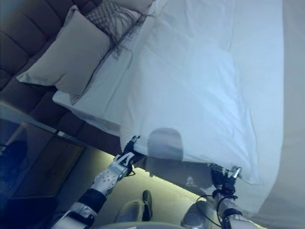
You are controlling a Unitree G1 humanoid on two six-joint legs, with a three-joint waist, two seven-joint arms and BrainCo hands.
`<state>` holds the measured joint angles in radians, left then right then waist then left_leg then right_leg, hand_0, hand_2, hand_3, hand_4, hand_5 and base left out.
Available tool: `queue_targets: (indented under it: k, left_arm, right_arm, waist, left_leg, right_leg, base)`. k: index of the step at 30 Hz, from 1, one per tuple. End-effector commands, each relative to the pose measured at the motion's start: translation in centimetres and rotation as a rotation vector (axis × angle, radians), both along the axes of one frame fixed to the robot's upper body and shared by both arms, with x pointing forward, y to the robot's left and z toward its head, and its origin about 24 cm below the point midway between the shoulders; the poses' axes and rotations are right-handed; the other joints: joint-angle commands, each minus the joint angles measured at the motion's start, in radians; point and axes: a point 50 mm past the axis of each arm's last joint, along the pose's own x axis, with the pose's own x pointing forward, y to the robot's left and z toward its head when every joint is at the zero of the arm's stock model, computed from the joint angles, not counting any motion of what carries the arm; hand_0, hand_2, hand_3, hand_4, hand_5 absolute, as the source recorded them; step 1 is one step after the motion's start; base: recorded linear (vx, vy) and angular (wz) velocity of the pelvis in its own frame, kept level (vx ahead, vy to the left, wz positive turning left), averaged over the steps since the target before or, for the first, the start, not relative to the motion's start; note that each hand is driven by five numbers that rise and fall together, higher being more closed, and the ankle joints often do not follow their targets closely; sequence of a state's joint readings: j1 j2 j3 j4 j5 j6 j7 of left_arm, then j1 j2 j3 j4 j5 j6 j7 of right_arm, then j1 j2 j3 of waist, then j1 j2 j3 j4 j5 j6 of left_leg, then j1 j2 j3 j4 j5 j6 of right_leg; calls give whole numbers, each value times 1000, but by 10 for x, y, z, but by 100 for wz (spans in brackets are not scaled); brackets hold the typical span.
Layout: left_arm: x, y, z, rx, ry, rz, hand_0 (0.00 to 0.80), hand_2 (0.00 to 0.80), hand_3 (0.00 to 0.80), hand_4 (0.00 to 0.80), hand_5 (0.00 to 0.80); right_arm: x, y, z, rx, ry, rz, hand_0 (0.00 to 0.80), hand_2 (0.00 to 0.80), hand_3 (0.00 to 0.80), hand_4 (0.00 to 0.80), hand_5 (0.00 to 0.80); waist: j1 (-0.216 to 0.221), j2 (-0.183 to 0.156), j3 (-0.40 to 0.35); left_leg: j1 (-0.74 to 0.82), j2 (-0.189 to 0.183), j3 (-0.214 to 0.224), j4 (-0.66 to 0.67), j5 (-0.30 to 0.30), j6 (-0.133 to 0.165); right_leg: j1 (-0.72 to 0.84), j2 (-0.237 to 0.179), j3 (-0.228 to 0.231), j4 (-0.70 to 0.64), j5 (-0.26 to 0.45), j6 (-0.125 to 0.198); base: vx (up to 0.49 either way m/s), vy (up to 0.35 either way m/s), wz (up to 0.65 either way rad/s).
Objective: Make the bed neatly
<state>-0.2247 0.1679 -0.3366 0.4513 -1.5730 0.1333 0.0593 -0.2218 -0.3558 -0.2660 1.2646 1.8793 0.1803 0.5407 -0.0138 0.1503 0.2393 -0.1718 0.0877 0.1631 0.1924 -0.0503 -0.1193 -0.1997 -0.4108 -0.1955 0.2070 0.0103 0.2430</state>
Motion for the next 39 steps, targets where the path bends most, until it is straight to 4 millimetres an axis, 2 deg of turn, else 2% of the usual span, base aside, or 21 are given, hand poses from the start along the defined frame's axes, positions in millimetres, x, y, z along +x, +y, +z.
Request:
queue_targets:
  k: [1,5,6,7,9,11,20,29,34,39]
  left_arm:
    - [19,10,40,-122,-218,74,800,800,800,800,800]
    - [25,11,53,-134,-287,72,800,800,800,800,800]
    - [26,11,56,-142,-289,68,800,800,800,800,800]
    - [26,11,57,-147,-287,64,800,800,800,800,800]
    - [27,11,55,-146,-280,56,800,800,800,800,800]
    - [28,12,53,-144,-270,56,800,800,800,800,800]
    - [34,8,53,-139,-253,55,800,800,800,800,800]
    - [35,9,53,-116,-245,65,800,800,800,800,800]
    - [33,13,46,-96,-219,94,800,800,800,800,800]
    - [30,22,37,-56,-175,140,800,800,800,800,800]
  right_arm:
    - [1,-54,30,-80,-101,-225,0,0,0,0,0]
    - [11,-82,59,-138,-144,-238,0,0,0,0,0]
    - [16,-89,68,-155,-157,-228,138,138,138,138,138]
    - [21,-91,74,-176,-164,-199,800,800,800,800,800]
    - [34,-93,86,-209,-188,-163,800,800,800,800,800]
    - [37,-91,89,-200,-201,-138,800,800,800,800,800]
    - [37,-79,79,-142,-206,-65,800,800,800,800,800]
    - [19,-45,36,1,-53,-19,800,800,800,800,800]
    - [12,-22,19,-36,-22,61,800,800,800,800,800]
    - [-5,0,3,-70,-13,154,800,800,800,800,800]
  waist:
    - [-3,33,13]
    - [-11,52,49]
    - [-10,57,55]
    - [-10,61,59]
    - [-6,61,69]
    - [-6,55,75]
    - [2,26,57]
    - [16,4,43]
    - [13,-17,25]
    - [4,-58,-9]
  left_leg:
    - [-42,106,-56,19,69,-83]
    - [-84,89,-60,48,68,-83]
    - [-90,85,-59,49,71,-83]
    - [-94,83,-58,50,73,-84]
    - [-99,75,-67,54,74,-82]
    - [-104,76,-76,58,75,-84]
    - [-89,97,-75,44,84,-83]
    - [-90,117,-80,33,96,-83]
    - [-63,131,-69,20,99,-81]
    - [-15,152,-56,-11,98,-76]
  right_leg:
    - [-86,-64,68,-33,134,19]
    - [-136,-86,87,5,133,19]
    - [-139,-88,85,4,133,19]
    - [-139,-89,83,2,135,19]
    - [-136,-89,80,-2,141,19]
    - [-136,-91,76,-1,146,19]
    - [-98,-81,53,-20,145,19]
    - [-71,-62,32,-44,154,19]
    - [-37,-46,30,-56,151,19]
    - [4,-24,27,-81,152,19]
  base:
    - [-77,53,-12]
    - [-100,82,-3]
    - [-92,58,7]
    - [-74,24,8]
    - [-53,-10,5]
    - [-27,-35,1]
    - [19,-38,1]
    - [-3,-43,3]
    - [21,-2,2]
    - [57,-64,-6]
